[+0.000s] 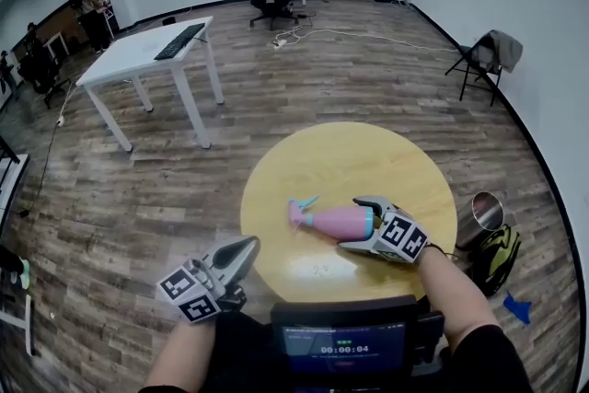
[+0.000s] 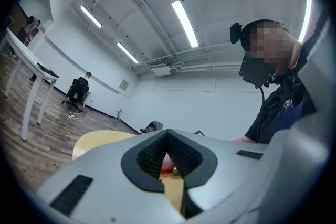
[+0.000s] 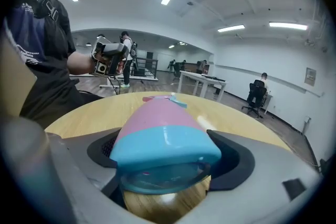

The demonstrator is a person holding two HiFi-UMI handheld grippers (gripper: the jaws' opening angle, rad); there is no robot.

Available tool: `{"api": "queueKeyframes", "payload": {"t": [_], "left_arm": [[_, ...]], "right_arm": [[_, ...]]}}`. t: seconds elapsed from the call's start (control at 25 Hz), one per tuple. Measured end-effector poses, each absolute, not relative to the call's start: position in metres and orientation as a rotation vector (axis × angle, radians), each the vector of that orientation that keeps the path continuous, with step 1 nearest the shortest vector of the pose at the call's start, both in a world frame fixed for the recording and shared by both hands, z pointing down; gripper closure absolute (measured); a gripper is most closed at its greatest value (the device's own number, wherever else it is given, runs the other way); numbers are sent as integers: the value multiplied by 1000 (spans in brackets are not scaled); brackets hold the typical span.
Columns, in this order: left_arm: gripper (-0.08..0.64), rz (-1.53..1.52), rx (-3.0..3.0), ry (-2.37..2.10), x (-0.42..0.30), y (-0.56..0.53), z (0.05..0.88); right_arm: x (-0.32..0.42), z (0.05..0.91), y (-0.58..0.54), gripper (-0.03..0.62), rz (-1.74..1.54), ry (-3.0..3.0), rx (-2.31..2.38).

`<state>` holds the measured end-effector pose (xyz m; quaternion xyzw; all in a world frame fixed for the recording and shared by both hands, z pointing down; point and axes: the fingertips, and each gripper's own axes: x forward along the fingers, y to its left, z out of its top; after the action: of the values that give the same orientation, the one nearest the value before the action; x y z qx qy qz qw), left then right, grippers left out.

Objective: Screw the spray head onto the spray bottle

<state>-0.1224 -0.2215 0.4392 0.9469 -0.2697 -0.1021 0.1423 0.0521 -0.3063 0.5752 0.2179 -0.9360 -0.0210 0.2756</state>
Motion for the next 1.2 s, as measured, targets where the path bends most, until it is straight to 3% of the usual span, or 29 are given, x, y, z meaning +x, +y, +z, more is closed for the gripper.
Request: {"api": "queueKeyframes", "payload": {"t": [0.44,0.48,0.6,0.64,0.76,0.8,0.84,0.88,1.2], "left_arm": [[545,-426,2617,-585,-115,-285,391],[499,-455,2575,-502,-111,-290,380],[218,-452,2468,-221,-89,-289,354],[162,-412,2463,-159,-80,-284,350],[167,-294,2500,-80,-52,-273,348],[241,-272,2519,-79,-45,-270,349],[367,-257,2545,-84,-40,-267,349],[385,-239,2580,-86,-36,-264,349],[363,-2,2820,-76,-23,-241,358]], "right_arm": [[56,410,-301,107,-523,-2649,732],[53,400,-296,107,-556,-2656,720],[36,386,-280,107,-615,-2654,665],[30,385,-274,107,-637,-2643,645],[18,383,-263,107,-676,-2636,605],[17,382,-260,107,-664,-2649,599],[19,381,-257,107,-641,-2666,594],[21,381,-254,107,-613,-2684,586],[30,383,-243,107,-570,-2662,516]]}}
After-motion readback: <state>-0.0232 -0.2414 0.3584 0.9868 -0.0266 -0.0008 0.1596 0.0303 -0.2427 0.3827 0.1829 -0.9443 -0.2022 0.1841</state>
